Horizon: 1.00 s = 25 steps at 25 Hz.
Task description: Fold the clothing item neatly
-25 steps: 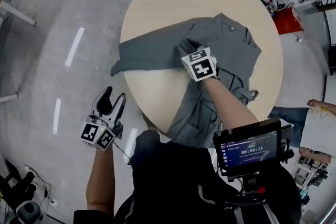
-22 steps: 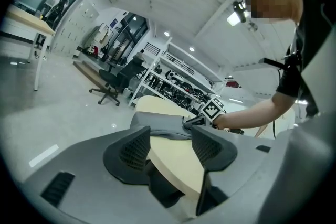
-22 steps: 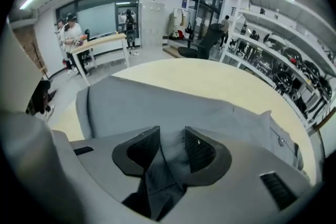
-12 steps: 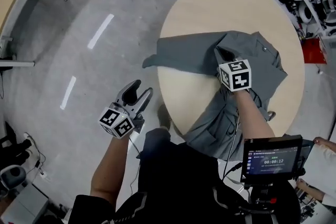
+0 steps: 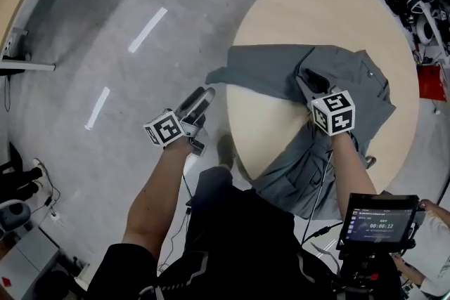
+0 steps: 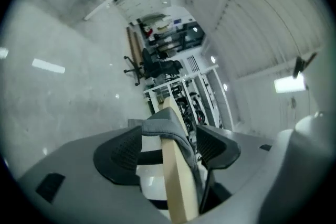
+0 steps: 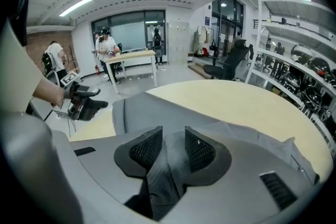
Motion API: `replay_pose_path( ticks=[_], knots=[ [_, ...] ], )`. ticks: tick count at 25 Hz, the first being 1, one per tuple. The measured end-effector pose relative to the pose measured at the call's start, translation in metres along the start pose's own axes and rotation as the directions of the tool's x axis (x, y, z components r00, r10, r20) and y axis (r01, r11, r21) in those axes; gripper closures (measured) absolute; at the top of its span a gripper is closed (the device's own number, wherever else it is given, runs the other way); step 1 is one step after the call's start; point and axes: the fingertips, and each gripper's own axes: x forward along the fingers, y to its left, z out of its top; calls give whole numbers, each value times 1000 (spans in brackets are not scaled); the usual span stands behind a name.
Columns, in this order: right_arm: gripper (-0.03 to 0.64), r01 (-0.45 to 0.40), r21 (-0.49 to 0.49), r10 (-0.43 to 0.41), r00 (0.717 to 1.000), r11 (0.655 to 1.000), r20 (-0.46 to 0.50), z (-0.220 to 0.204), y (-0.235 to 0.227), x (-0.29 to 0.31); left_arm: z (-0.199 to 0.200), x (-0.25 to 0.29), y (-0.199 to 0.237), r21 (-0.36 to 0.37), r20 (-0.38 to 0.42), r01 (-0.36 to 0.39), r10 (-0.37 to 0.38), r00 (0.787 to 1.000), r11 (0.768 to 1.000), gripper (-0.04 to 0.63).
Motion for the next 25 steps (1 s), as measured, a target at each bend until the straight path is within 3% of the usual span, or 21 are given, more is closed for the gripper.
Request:
replay_pose_path(
  ticks=[2,4,8,12,15,16,17,18,20,23,25],
  knots=[
    [500,21,4,-21,999,1000,34,8,-9,-14,3,3,18,-210,90,7,13,996,978,284],
    [499,37,-7,-37,998,999,58,13,-16,-27,1,5,39,-346,142,-10,63,988,938,282],
    [499,99,-33,-96,990,994,102,16,-31,-63,-15,27,55,-426,95,-67,118,988,902,279],
    [499,172,-2,-170,976,985,135,13,-14,-82,-1,26,79,-455,81,-78,129,988,887,281],
    [499,187,14,-187,972,982,143,19,5,-88,22,14,95,-531,93,-75,146,985,844,284],
    [499,185,21,-186,972,982,142,22,3,-96,28,11,93,-552,114,-77,167,979,830,315],
    [499,187,32,-190,972,982,141,23,-2,-107,34,10,88,-563,139,-76,186,973,823,442],
    [499,195,46,-199,970,980,139,20,-10,-118,38,11,83,-564,167,-68,195,966,823,540],
    [499,224,76,-233,962,972,139,8,-25,-137,53,15,71,-536,252,-10,171,952,844,549],
    [499,276,124,-293,944,953,149,-8,-48,-169,81,17,29,-443,427,185,25,904,877,552],
    [499,305,160,-329,932,939,151,-16,-59,-195,86,18,-3,-378,467,252,-51,883,891,555]
  ],
)
